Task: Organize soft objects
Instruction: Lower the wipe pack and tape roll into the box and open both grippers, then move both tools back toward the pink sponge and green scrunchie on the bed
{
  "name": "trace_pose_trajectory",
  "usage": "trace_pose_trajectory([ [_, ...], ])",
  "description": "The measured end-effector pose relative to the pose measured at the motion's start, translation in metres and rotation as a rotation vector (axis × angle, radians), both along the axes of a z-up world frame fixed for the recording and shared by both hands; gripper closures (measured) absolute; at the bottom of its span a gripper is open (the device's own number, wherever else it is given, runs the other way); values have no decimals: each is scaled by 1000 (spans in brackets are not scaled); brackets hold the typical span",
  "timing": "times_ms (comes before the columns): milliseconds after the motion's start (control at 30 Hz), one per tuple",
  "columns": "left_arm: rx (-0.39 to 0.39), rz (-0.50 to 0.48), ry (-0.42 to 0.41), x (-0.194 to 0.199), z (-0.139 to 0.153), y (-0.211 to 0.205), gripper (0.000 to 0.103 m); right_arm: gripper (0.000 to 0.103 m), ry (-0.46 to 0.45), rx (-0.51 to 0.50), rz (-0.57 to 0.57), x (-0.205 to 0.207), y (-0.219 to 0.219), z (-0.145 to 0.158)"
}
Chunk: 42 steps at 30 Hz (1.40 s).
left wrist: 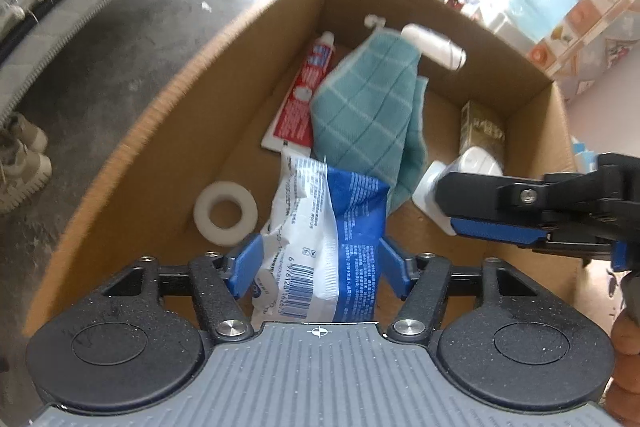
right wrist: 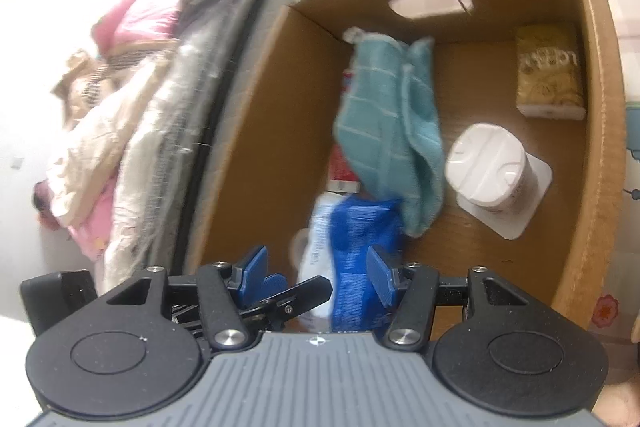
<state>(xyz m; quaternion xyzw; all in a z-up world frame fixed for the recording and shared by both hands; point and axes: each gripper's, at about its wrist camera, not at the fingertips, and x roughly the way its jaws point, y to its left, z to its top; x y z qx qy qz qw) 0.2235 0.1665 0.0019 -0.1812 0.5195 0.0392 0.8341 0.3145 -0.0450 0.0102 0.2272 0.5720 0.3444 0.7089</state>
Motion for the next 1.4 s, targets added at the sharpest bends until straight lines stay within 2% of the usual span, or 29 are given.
trace_pose_trajectory([
  [100, 36, -11, -62, -13, 16, -5, 29, 34, -69, 43, 15, -14, -9, 20],
  [233, 67, -54, -171, -39, 40, -16, 14, 22, -192, 97, 39, -45, -31, 54],
  [367, 111, -106, -330, -74, 63, -32, 6, 2, -346, 139, 4, -92, -68, 82],
  [433, 154, -125, -414, -94, 71, -43, 4, 1, -408, 167, -31, -118, -91, 88],
  [500, 182, -143, -465, -110, 76, -52, 4, 0, -456, 190, -71, -143, -114, 88],
  [600, 175, -186, -482, -126, 77, -65, 4, 0, -535, 178, -152, -181, -150, 82],
  [667, 145, -241, -459, -132, 77, -74, 0, 0, -588, 126, -231, -205, -174, 77],
  [733, 125, -287, -466, -141, 77, -88, 0, 0, -633, 41, -300, -225, -197, 71],
  [867, 150, -332, -521, -161, 77, -118, 0, 0, -682, -160, -418, -254, -231, 56],
  [933, 142, -360, -540, -170, 79, -133, 0, 0, -701, -225, -470, -266, -247, 50],
  [1067, 95, -431, -533, -166, 84, -167, 0, 0, -722, -257, -545, -276, -278, 41],
  [1167, 87, -494, -523, -158, 91, -196, 0, 0, -747, -259, -591, -282, -296, 37],
  [1300, 51, -575, -515, -141, 105, -234, 0, 0, -769, -250, -609, -285, -325, 38],
  [1400, 38, -604, -544, -123, 117, -261, 0, 0, -802, -278, -610, -279, -344, 45],
])
